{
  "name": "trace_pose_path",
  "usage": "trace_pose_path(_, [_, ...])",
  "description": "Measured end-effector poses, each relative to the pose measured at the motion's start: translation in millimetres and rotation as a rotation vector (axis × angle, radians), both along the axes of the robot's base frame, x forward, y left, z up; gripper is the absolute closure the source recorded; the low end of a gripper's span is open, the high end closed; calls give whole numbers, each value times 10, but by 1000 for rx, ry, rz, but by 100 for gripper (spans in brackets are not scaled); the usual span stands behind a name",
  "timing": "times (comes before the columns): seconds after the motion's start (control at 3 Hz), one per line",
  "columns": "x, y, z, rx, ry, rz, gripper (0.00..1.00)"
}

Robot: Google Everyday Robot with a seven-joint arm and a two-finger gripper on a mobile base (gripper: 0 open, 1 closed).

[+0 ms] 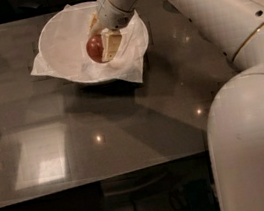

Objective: Pick apple from white bowl

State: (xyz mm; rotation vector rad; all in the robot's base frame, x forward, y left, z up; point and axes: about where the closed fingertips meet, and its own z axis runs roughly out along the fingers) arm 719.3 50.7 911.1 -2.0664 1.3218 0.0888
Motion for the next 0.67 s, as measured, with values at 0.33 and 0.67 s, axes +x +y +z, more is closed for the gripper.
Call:
trace_pose_path(0.33, [-120, -157, 225, 84, 39, -4, 100])
trace_pose_path(0.67, [-292, -316, 560, 220, 71, 9, 100])
